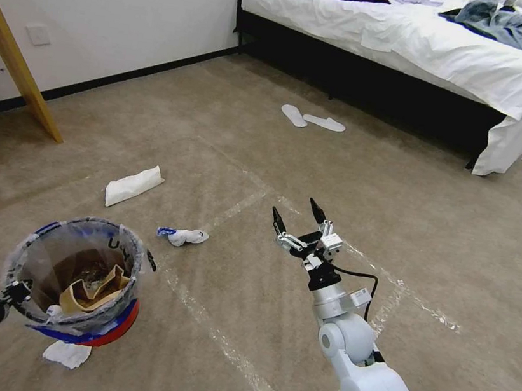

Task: Pick up the trash bin and place the garbage on the floor into it.

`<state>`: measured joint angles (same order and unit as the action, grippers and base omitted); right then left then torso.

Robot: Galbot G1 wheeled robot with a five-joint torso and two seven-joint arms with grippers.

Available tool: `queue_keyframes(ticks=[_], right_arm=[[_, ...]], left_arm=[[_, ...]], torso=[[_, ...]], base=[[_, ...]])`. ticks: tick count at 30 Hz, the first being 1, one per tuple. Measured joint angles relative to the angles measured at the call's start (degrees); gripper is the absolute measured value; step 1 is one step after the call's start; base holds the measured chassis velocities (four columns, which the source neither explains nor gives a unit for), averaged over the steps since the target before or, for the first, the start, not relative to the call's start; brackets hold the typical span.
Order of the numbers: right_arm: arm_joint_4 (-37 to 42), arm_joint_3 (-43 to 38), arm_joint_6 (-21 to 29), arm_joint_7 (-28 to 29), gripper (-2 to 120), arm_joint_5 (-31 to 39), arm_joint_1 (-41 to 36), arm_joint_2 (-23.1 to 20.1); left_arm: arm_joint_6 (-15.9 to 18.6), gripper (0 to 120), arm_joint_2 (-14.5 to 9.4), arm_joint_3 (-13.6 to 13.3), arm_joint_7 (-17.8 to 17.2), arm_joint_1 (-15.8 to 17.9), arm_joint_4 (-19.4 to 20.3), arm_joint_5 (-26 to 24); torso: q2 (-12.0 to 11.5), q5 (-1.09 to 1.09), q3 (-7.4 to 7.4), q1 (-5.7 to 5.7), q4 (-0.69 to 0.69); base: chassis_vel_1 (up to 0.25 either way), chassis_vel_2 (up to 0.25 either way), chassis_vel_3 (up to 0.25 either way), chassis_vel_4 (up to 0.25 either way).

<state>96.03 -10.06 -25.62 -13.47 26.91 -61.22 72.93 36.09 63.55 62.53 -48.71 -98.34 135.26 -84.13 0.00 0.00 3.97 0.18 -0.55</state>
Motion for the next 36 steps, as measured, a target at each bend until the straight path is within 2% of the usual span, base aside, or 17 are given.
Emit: queue_keyframes(ticks=[19,31,36], right_arm=[[-0.7,0.3,-0.2,-0.4,100,-0.4,0.3,0.4],[-1.1,0.2,-0.7,-1.1,100,-0.5,0.3,0.3],[-1.3,0.1,-0.9,-1.1,100,-0.5,0.3,0.1]], left_arm=[[-0.2,0,-0.2,-0.3,0.0,0.5,-0.1,0.1],[1.1,0,-1.0,2.3,0.0,-0.5,0.1,-1.1],[2.4,0,-1.8,4.6,-0.5,-1.1,0.5,-3.8]], torso=[[0.0,0.00,0.00,0.00,0.00],[0.0,0.00,0.00,0.00,0.00],[0.0,0.00,0.00,0.00,0.00]], base=[[-0.043,0.047,0.049,-0.051],[-0.078,0.072,0.083,-0.081],[-0.107,0.111,0.097,-0.091]])
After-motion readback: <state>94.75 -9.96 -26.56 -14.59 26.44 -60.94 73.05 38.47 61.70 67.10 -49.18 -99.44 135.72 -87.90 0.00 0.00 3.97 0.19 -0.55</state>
